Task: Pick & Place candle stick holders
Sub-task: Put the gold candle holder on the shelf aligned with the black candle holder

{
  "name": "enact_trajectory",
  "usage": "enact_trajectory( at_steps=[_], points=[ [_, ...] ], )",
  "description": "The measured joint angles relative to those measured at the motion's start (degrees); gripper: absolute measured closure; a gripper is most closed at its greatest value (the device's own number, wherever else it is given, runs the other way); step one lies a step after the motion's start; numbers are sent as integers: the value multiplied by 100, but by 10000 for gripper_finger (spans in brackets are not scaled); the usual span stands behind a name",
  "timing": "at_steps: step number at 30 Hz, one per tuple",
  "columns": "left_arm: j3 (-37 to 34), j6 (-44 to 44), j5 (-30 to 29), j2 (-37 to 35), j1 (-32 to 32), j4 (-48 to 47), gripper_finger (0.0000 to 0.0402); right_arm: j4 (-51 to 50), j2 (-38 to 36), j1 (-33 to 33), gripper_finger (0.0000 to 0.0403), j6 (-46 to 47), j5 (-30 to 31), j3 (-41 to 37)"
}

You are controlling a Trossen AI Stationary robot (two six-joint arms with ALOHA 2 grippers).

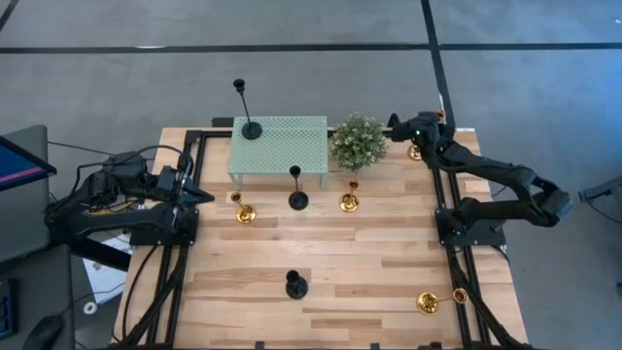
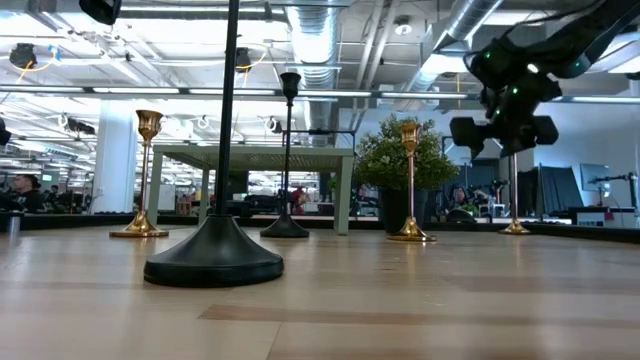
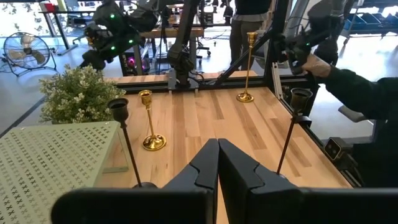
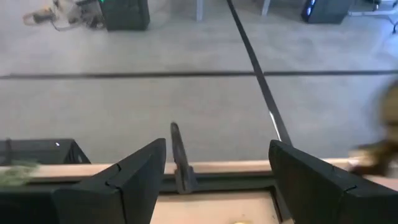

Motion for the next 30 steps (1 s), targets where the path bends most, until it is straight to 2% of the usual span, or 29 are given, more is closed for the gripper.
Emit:
enact_trajectory(
  at_steps=[5,8,11,20,30],
  points=[
    [0,-4,1,0,-1,0,392,238,240,-134,130,-26,-26,-1],
    [0,-4,0,0,-1,0,392,214,266,-112,152,-31,-38,0],
    [0,-4,1,0,-2,0,392,223,250,-86,200,-64,-14,0],
    [0,-7,1,0,-1,0,392,180,250,-76,386,-349,-34,0],
    [0,-9,-1,0,1,0,392,-2,246,108,402,-498,-198,0]
  ],
)
